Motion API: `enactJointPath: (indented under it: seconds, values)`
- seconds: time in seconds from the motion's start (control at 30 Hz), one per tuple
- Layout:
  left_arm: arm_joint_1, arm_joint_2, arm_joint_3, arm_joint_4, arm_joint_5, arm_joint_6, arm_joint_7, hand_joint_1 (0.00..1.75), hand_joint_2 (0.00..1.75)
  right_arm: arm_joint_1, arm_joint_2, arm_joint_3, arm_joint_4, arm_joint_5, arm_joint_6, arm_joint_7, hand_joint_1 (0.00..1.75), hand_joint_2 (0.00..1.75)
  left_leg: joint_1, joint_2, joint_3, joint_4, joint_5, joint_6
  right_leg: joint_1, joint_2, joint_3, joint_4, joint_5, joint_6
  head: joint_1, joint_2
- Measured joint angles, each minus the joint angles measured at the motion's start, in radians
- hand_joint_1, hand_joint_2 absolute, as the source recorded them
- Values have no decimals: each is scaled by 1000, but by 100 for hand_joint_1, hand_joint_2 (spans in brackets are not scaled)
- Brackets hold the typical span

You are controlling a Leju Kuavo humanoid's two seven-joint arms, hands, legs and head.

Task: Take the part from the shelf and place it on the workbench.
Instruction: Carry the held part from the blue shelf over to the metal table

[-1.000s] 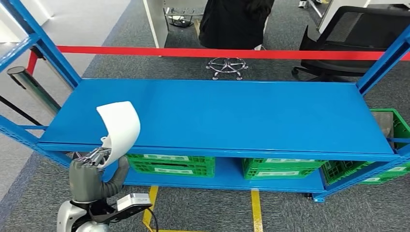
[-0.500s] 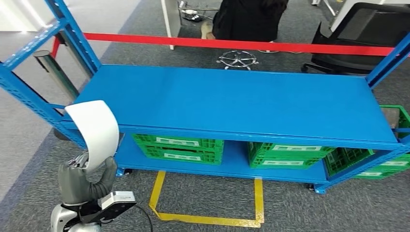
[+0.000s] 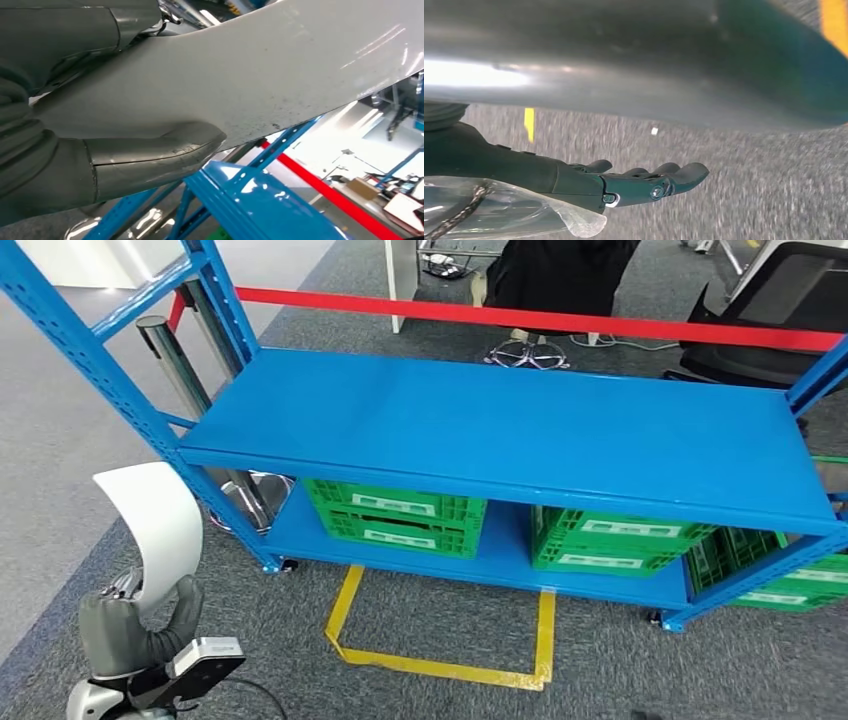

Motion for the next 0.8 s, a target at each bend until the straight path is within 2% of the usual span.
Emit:
enactJointPath:
  seconds: [0.07, 0.1, 0.13, 0.17, 0.23, 0.27, 0.3, 0.33, 0.4, 0.43, 0.47, 0.5, 0.57, 0.6, 0.63, 0.7, 0.73, 0.77, 0.8]
  values:
    - [-22, 1, -3, 17, 3, -5, 2, 175, 175, -60, 3, 2, 1, -19, 6, 54, 0, 0, -2, 5, -17, -8, 17, 13, -4, 4, -14, -2, 13, 15, 0, 0]
    - [-33, 2, -6, 26, 5, -5, 6, 175, 175, -89, 4, 5, 1, -27, 10, 79, 0, 0, -2, 9, -26, -11, 29, 21, -6, 5, -25, 6, 2, 21, 1, 0]
    - [-41, 2, -10, 34, 6, -4, 10, 175, 175, -114, 4, 10, 1, -33, 14, 98, 0, 0, -1, 12, -36, -14, 41, 29, -6, 7, -38, 31, -26, 25, 2, 0]
    - [-47, 3, -14, 41, 7, -2, 15, 175, 175, -135, 4, 16, 1, -38, 18, 111, 0, 0, 0, 14, -46, -15, 51, 35, -7, 7, -56, 77, -70, 27, 3, 0]
    - [-49, 4, -19, 52, 8, 2, 21, 175, 175, -159, 3, 32, 1, -44, 30, 125, 0, 0, -1, 15, -72, -14, 72, 41, -7, 8, -92, 210, -155, 33, 4, 0]
    - [-49, 5, -21, 57, 8, 3, 23, 175, 175, -165, 3, 39, 1, -47, 35, 126, 0, 0, -2, 15, -86, -13, 82, 41, -7, 8, -99, 260, -173, 35, 4, 0]
    - [-49, 6, -23, 62, 9, 4, 25, 175, 175, -167, 3, 46, 1, -49, 38, 126, 0, 0, -3, 14, -100, -12, 92, 39, -7, 8, -91, 279, -168, 37, 4, 0]
    - [-49, 8, -23, 65, 9, 4, 27, 175, 175, -167, 2, 51, 1, -50, 40, 124, 0, 0, -3, 13, -114, -10, 102, 37, -7, 7, -65, 258, -145, 37, 4, 0]
    - [-49, 10, -24, 70, 10, 5, 29, 175, 175, -170, 1, 60, 1, -52, 42, 122, 0, 0, -3, 12, -139, -3, 118, 30, -7, 8, 27, 136, -99, 34, 4, 0]
    - [-49, 11, -25, 71, 10, 6, 30, 175, 175, -172, 0, 64, 1, -52, 42, 122, 0, 0, -5, 13, -150, 2, 125, 25, -6, 9, 75, 64, -92, 32, 3, 0]
    - [-50, 12, -26, 72, 10, 7, 30, 175, 175, -174, 0, 66, 1, -52, 43, 121, 0, 0, -6, 14, -159, 6, 133, 21, -4, 10, 107, 12, -94, 28, 3, 0]
    - [-50, 12, -27, 72, 10, 7, 30, 175, 175, -174, 0, 68, 1, -52, 43, 121, 0, 0, -7, 15, -165, 8, 142, 16, -2, 11, 124, -18, -100, 25, 3, 0]
    - [-50, 13, -29, 73, 10, 8, 30, 175, 175, -171, 0, 70, 1, -52, 44, 121, 0, 0, -5, 15, -173, 8, 157, 7, -1, 10, 117, -27, -94, 13, 4, 0]
    - [-49, 14, -29, 74, 10, 9, 30, 175, 175, -171, 0, 70, 1, -52, 44, 121, 0, 0, -4, 13, -178, 13, 149, 2, -2, 8, 111, -27, -86, 4, 3, 0]
    - [-49, 15, -29, 75, 10, 9, 30, 175, 175, -171, 0, 71, 1, -53, 44, 121, 0, 0, -2, 12, -187, 37, 121, -4, -4, 6, 103, -28, -77, -7, 3, 0]
    - [-49, 18, -30, 77, 10, 9, 30, 175, 175, -173, 0, 73, 1, -53, 44, 121, 0, 0, 2, 10, -217, 146, 26, -15, -4, 3, 84, -27, -59, -22, 0, 0]
    - [-49, 19, -30, 79, 10, 9, 31, 175, 175, -173, 0, 73, 1, -53, 44, 121, 0, 0, 4, 10, -232, 216, -19, -18, -3, 2, 72, -24, -51, -25, -1, 0]
    - [-48, 20, -30, 80, 10, 8, 32, 175, 175, -173, 0, 74, 1, -54, 44, 121, 0, 0, 5, 10, -239, 272, -44, -20, -2, 1, 59, -21, -43, -26, -1, 0]
    - [-48, 20, -30, 82, 10, 8, 32, 175, 175, -172, 0, 75, 1, -56, 44, 121, 0, 0, 6, 10, -232, 299, -47, -20, 0, 1, 45, -17, -35, -26, -1, 0]
